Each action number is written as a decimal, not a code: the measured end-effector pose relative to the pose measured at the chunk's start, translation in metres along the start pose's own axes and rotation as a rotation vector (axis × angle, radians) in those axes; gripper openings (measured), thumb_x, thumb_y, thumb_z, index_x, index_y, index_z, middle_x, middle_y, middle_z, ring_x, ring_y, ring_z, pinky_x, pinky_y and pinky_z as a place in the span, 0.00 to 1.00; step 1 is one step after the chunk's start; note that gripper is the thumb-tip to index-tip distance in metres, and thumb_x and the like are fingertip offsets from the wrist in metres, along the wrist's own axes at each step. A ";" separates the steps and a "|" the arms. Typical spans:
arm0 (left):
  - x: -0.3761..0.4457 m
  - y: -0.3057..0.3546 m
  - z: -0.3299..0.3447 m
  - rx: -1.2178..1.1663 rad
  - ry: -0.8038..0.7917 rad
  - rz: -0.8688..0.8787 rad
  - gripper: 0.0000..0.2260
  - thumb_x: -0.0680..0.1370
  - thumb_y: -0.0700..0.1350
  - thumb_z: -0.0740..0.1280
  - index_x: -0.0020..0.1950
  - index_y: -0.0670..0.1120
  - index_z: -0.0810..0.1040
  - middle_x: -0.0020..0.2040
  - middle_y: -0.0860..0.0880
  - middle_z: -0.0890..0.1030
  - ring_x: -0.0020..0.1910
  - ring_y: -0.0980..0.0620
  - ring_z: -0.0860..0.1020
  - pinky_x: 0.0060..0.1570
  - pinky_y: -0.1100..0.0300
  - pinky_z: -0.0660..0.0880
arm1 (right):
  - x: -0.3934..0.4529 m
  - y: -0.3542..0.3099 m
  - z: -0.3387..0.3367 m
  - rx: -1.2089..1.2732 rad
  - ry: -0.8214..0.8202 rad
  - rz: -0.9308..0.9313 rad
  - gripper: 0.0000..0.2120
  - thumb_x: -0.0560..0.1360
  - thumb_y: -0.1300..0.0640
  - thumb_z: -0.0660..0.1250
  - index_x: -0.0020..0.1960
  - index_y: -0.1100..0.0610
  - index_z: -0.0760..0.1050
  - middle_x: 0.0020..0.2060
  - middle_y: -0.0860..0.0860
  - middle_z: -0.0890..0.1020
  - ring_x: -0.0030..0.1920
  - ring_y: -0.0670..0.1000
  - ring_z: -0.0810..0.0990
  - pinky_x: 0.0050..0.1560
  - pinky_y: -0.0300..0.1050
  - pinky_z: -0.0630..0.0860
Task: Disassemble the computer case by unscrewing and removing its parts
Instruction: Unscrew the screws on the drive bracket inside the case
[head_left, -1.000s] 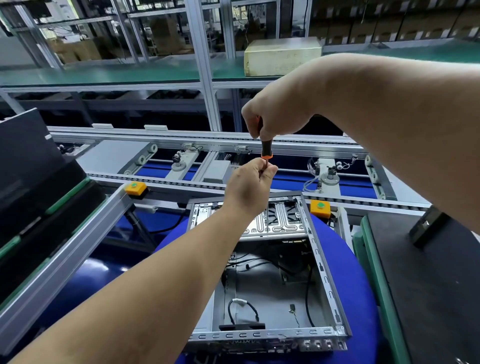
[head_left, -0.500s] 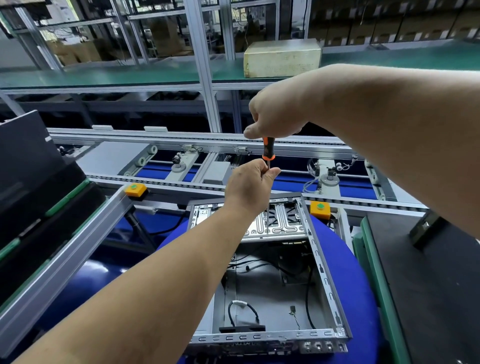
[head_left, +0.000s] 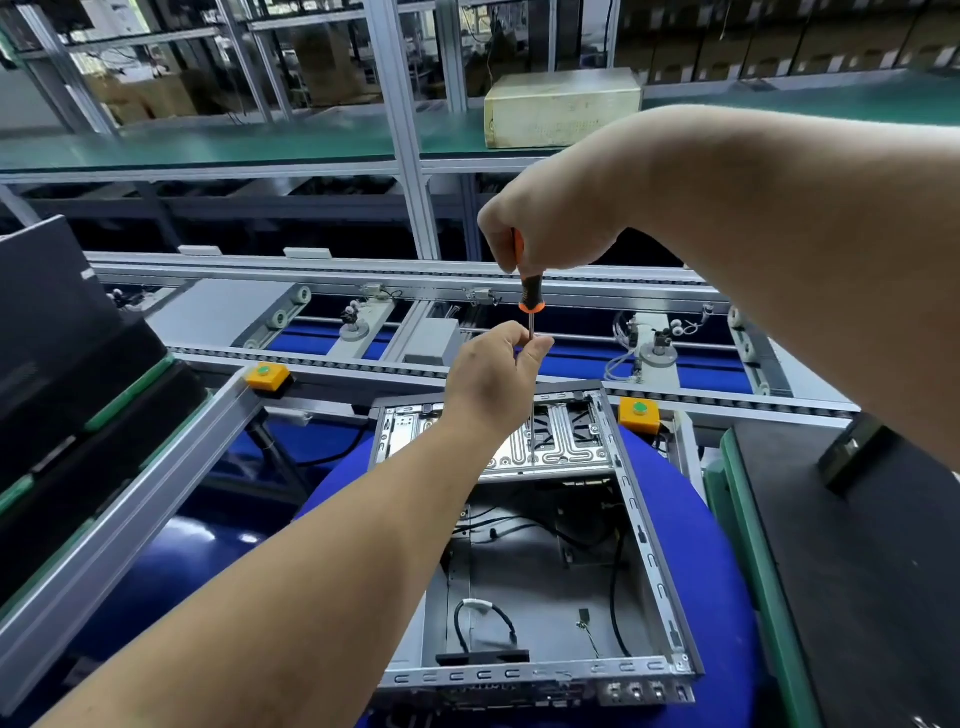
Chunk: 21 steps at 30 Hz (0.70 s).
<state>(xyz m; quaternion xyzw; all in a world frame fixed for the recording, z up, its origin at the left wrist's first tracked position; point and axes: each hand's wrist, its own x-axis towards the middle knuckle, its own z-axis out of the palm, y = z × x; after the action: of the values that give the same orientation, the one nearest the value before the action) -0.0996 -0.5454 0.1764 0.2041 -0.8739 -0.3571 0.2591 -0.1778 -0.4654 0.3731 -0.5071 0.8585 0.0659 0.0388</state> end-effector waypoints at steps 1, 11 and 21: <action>-0.002 -0.002 0.001 0.008 -0.016 0.007 0.14 0.86 0.55 0.63 0.43 0.50 0.76 0.32 0.53 0.75 0.35 0.48 0.73 0.36 0.53 0.69 | 0.001 0.000 0.001 0.020 -0.007 -0.018 0.11 0.76 0.41 0.70 0.49 0.48 0.76 0.44 0.51 0.83 0.40 0.53 0.85 0.34 0.49 0.82; -0.001 -0.001 0.003 0.080 0.022 0.017 0.18 0.84 0.54 0.67 0.36 0.52 0.68 0.31 0.54 0.73 0.34 0.49 0.72 0.34 0.55 0.66 | -0.004 0.001 0.000 -0.017 0.020 -0.029 0.14 0.78 0.40 0.69 0.56 0.49 0.75 0.48 0.51 0.81 0.46 0.55 0.82 0.44 0.52 0.80; 0.001 -0.014 0.006 0.021 -0.026 -0.024 0.14 0.79 0.62 0.71 0.45 0.54 0.73 0.36 0.58 0.75 0.38 0.52 0.74 0.39 0.53 0.71 | -0.010 -0.002 0.008 -0.109 0.133 -0.043 0.16 0.80 0.42 0.67 0.56 0.54 0.78 0.50 0.52 0.81 0.48 0.55 0.80 0.45 0.50 0.77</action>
<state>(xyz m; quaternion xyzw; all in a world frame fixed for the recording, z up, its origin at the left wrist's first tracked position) -0.1015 -0.5528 0.1628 0.2127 -0.8785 -0.3535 0.2410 -0.1714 -0.4566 0.3660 -0.5299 0.8433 0.0781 -0.0446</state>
